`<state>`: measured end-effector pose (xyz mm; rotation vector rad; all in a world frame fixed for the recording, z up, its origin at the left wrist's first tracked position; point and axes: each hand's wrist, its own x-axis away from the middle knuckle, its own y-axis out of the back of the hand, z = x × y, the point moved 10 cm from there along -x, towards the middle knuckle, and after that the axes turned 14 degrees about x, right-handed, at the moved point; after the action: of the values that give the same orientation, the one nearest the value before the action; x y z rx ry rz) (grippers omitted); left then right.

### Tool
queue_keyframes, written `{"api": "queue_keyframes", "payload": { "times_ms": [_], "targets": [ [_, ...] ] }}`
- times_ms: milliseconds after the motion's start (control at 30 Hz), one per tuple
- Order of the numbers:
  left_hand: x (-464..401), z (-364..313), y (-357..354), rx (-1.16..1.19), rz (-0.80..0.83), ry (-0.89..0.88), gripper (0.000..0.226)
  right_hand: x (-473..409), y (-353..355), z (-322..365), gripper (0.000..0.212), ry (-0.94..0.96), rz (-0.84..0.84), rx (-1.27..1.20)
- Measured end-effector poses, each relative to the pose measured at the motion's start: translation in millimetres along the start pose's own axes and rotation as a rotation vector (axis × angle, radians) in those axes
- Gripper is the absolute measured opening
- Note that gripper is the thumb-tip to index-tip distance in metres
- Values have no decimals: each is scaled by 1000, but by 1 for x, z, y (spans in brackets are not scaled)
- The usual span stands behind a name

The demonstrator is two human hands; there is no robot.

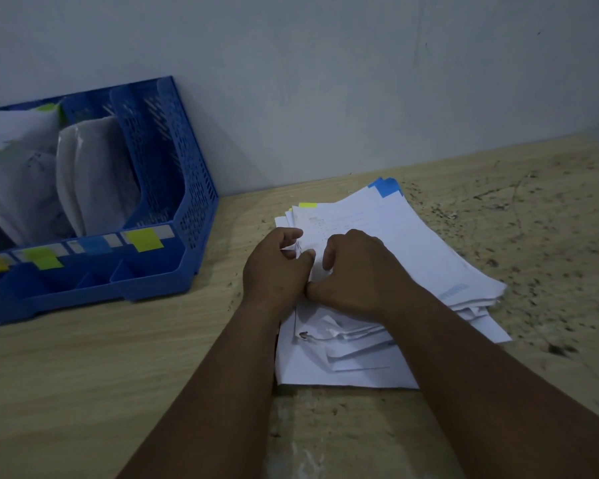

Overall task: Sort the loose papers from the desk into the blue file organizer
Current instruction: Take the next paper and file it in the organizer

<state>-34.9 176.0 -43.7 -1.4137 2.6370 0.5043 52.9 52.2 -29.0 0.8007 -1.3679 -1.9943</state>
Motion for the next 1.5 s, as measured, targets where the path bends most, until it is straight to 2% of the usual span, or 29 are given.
{"api": "queue_keyframes", "payload": {
  "times_ms": [233,467,633,867,1133,1200,1400,1500],
  "targets": [
    [-1,1,4,36,-46,-7,28,-4,-3,1,50,6,0,-29],
    [-3,5,13,133,-117,23,31,-4,0,0,59,-11,-37,-50],
    [-3,1,11,115,-87,3,30,-7,-3,-2,53,-41,-35,-40],
    [-4,6,2,34,-31,9,32,-9,-11,-3,33,-52,-17,19],
    [-4,6,6,19,-41,-1,32,-7,-8,2,37,-70,-20,-42],
    [-4,6,7,30,-52,-2,31,-6,-7,5,33,-65,-3,-30],
    [-3,6,10,62,-75,-1,28,-3,-3,15,40,-62,42,29],
    [-4,8,14,133,-100,35,29,0,-1,17,34,-69,31,9]
  ]
}}
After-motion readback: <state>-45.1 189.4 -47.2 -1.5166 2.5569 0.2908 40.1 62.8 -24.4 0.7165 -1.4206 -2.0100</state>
